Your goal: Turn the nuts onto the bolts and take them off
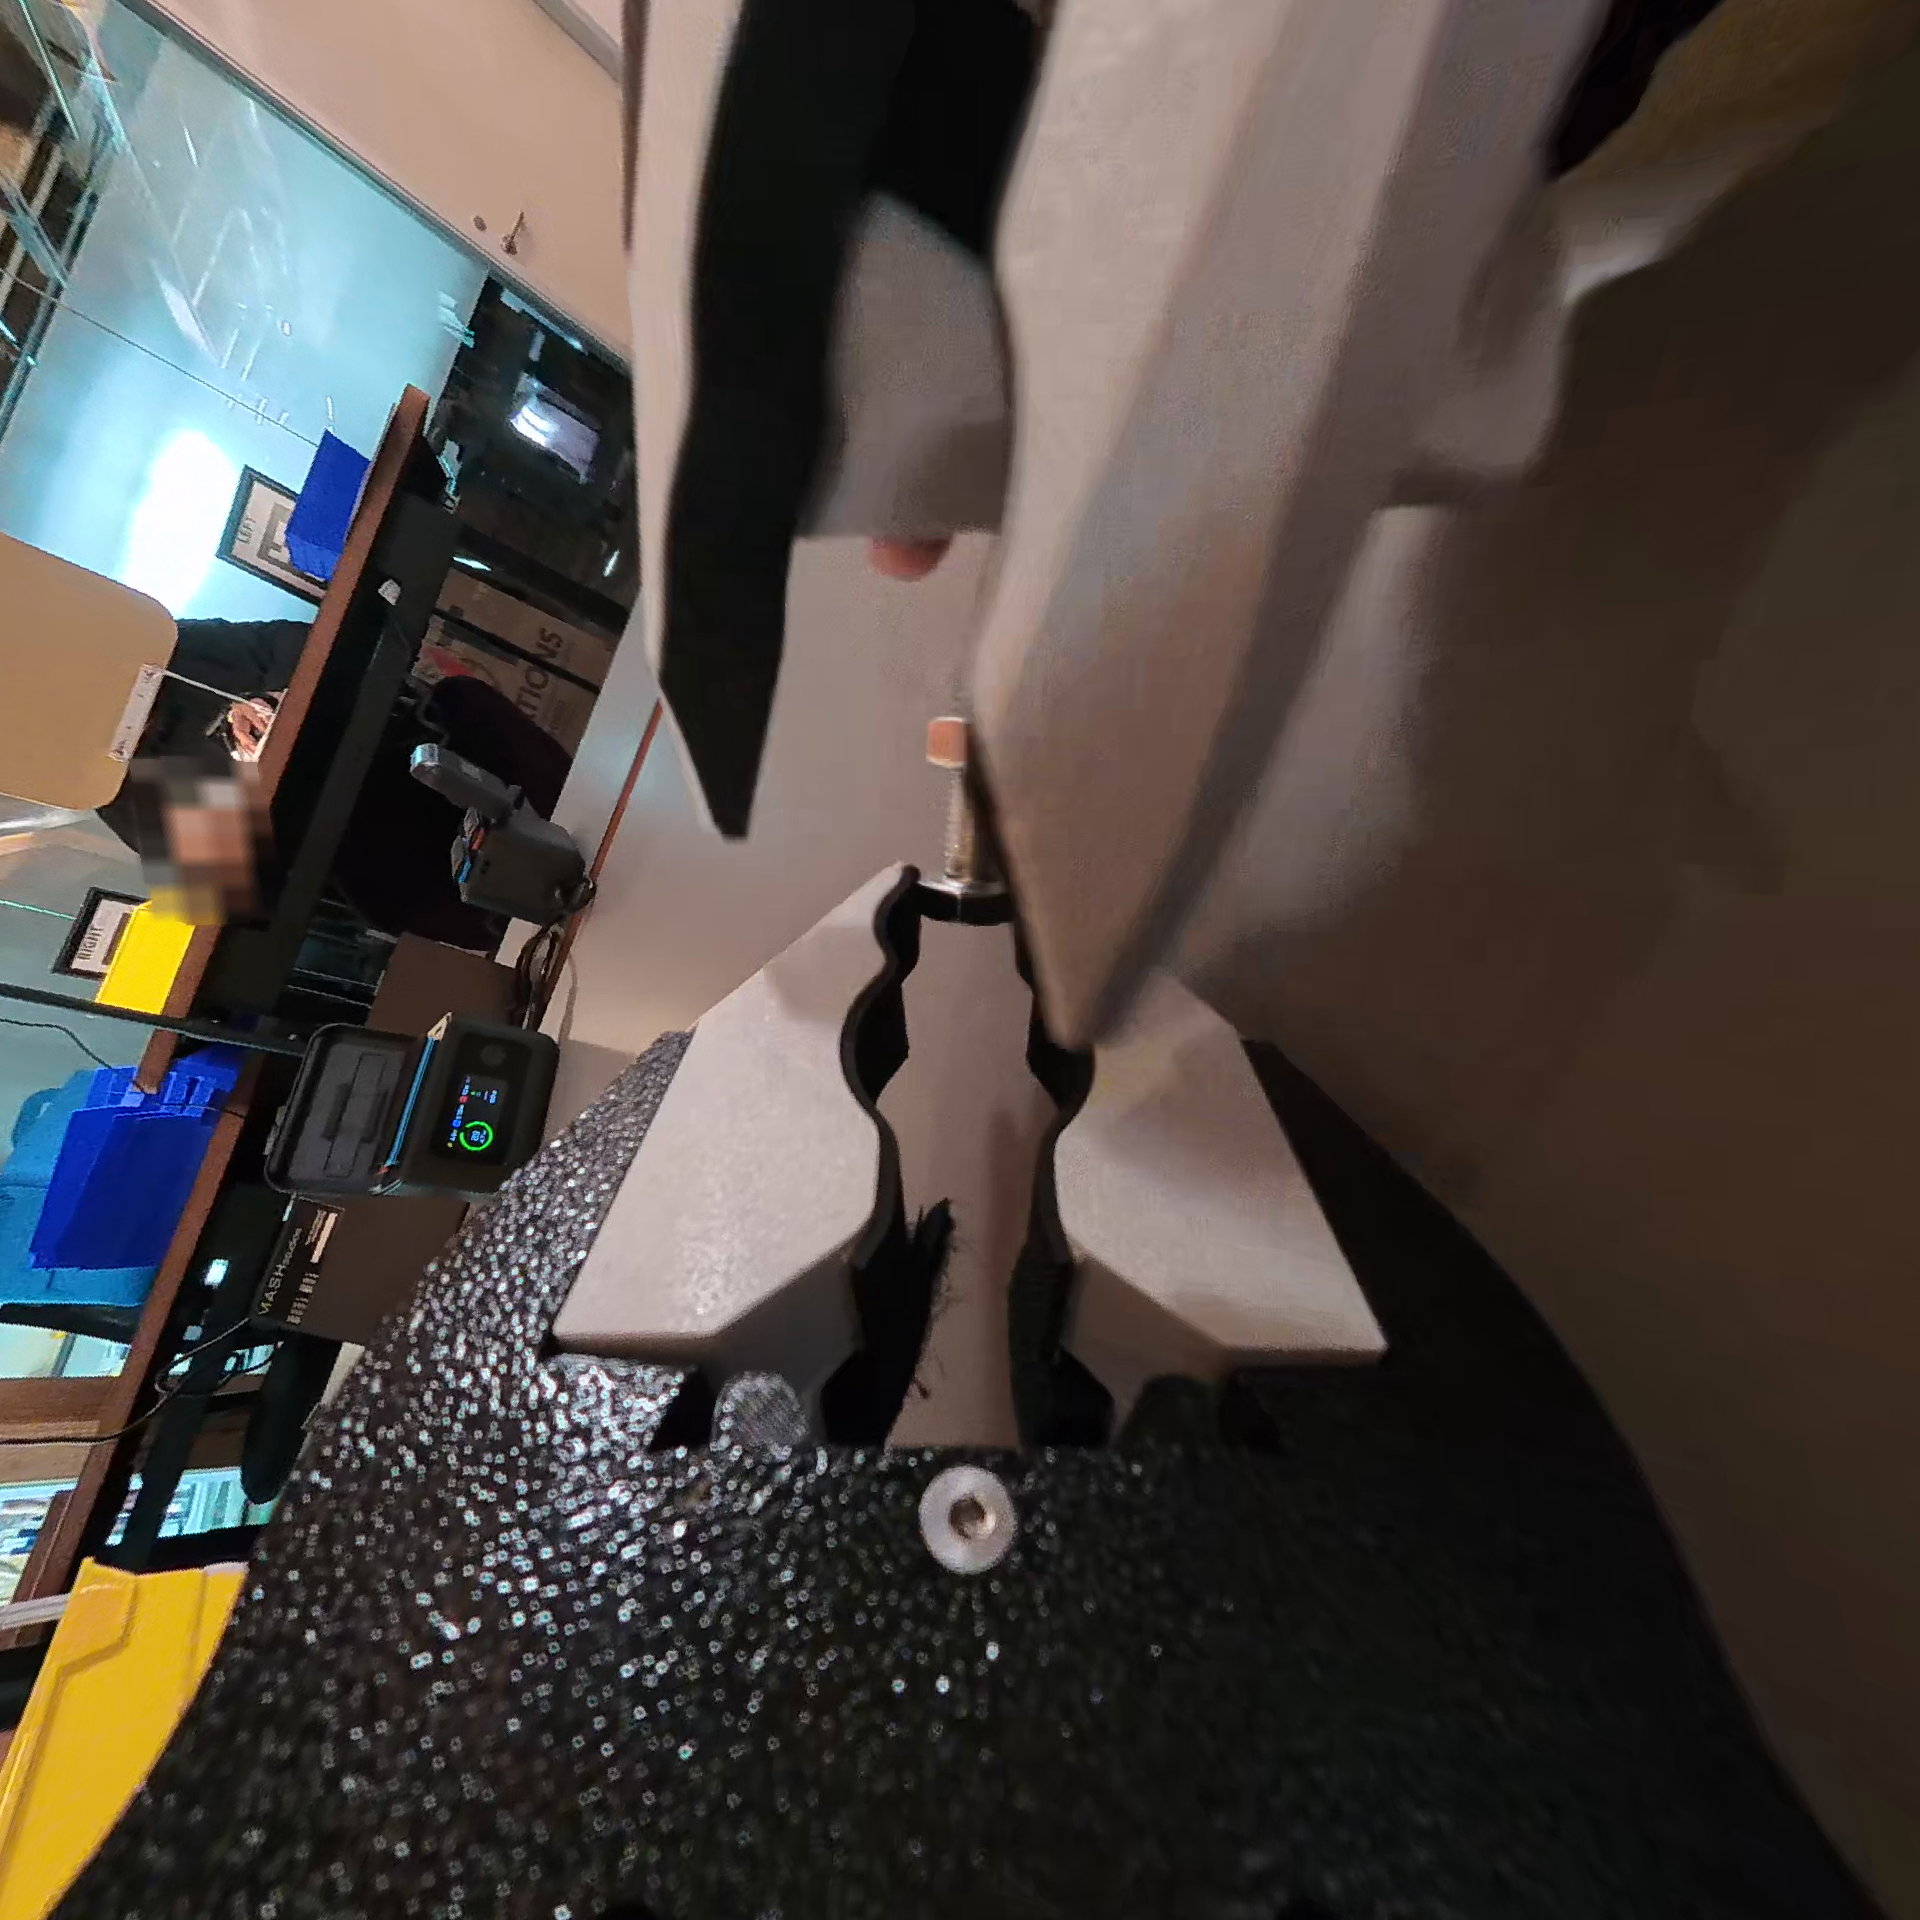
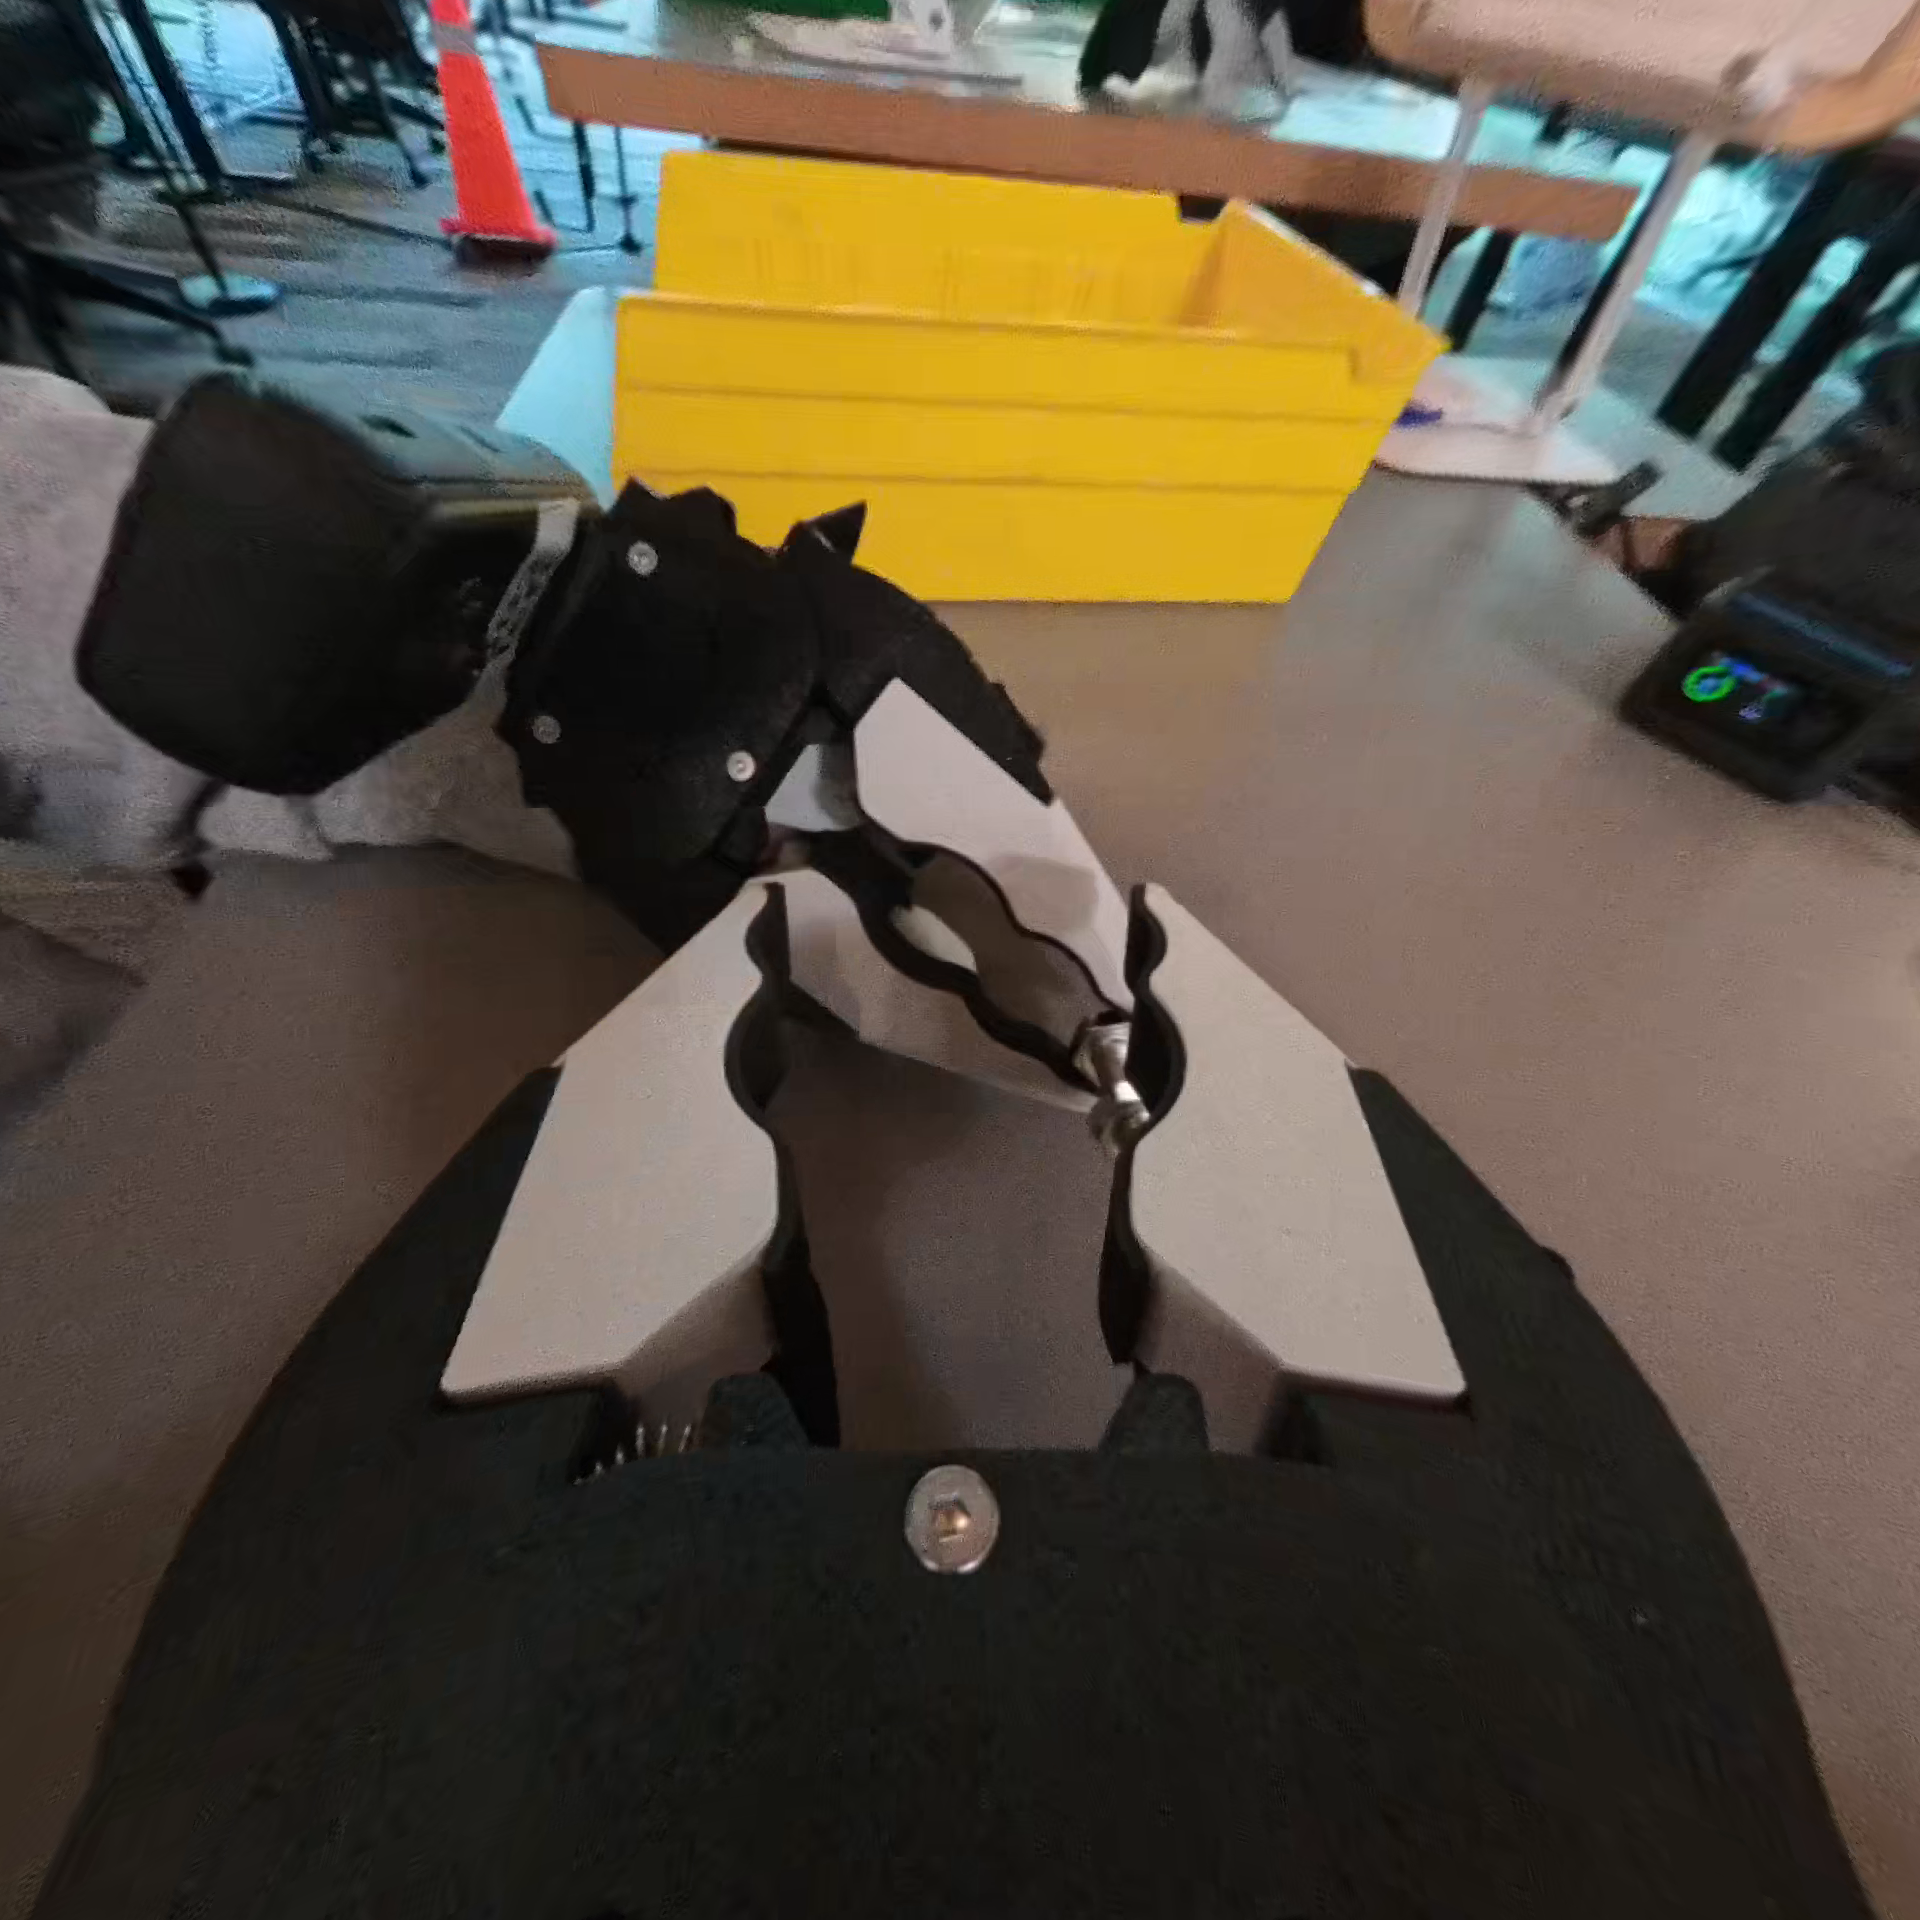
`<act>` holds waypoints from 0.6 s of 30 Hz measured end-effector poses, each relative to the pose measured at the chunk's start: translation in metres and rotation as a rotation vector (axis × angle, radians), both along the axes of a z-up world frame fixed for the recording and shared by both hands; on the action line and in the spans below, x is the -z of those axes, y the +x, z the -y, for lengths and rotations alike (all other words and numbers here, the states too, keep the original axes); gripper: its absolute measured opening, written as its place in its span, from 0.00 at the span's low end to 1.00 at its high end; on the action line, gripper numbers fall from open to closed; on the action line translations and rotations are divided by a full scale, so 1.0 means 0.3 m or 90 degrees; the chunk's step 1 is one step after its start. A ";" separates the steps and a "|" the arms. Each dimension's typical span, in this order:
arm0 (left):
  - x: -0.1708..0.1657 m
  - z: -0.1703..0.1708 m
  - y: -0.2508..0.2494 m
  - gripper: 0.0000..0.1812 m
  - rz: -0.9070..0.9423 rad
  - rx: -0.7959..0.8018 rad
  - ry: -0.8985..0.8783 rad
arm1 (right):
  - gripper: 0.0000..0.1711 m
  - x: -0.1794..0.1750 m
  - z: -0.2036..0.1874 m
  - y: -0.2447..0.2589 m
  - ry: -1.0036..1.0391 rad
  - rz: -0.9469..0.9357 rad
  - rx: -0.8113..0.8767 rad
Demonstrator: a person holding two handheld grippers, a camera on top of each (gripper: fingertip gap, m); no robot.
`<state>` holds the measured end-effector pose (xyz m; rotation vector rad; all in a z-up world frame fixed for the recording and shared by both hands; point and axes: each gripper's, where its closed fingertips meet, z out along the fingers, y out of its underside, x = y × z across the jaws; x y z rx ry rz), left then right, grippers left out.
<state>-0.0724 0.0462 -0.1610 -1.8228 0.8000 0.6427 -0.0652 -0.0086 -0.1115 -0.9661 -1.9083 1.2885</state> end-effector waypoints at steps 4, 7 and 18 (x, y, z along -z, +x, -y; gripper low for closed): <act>-0.002 0.000 -0.003 0.09 0.013 -0.001 0.002 | 0.36 0.102 -0.111 0.046 -0.003 0.147 0.089; -0.001 -0.001 -0.002 0.09 0.002 -0.001 0.002 | 0.34 0.157 -0.102 0.069 -0.041 0.222 0.079; -0.001 -0.001 -0.008 0.09 0.011 -0.004 0.003 | 0.37 0.126 -0.111 0.047 0.004 0.180 0.105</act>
